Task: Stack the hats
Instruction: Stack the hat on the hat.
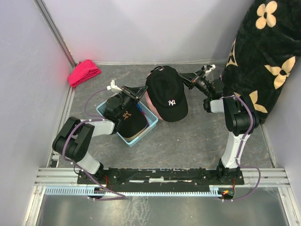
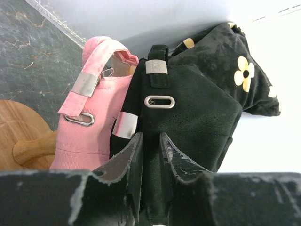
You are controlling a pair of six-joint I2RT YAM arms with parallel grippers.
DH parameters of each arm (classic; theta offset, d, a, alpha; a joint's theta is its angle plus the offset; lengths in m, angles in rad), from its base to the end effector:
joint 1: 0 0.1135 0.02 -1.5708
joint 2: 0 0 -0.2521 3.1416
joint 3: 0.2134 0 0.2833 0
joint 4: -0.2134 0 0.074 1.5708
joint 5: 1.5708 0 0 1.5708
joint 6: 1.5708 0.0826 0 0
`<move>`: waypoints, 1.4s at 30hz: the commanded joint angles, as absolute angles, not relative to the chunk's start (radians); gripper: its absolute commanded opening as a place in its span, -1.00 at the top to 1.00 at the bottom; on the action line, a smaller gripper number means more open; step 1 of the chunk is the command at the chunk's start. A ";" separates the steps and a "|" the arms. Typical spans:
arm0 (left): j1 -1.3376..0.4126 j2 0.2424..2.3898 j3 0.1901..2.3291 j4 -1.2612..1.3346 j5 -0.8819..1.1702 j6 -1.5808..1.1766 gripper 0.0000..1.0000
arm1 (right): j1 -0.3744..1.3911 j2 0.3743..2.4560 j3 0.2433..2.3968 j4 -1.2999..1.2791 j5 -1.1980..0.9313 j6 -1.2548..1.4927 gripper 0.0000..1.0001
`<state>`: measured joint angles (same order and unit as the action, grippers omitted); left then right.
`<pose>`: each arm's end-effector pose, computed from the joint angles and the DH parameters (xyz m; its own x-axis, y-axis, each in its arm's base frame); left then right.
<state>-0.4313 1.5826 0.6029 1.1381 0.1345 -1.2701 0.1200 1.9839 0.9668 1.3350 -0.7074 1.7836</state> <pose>0.3415 -0.1693 0.1937 -0.4681 -0.8265 -0.3127 0.2952 0.1873 -0.9369 0.4381 0.1069 0.1832 -0.7535 0.6574 0.0021 -0.1547 -0.1803 0.9714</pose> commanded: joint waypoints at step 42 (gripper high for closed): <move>-0.426 1.518 0.591 0.972 -0.023 -1.259 0.81 | 0.148 1.987 1.036 0.882 -0.648 1.416 0.97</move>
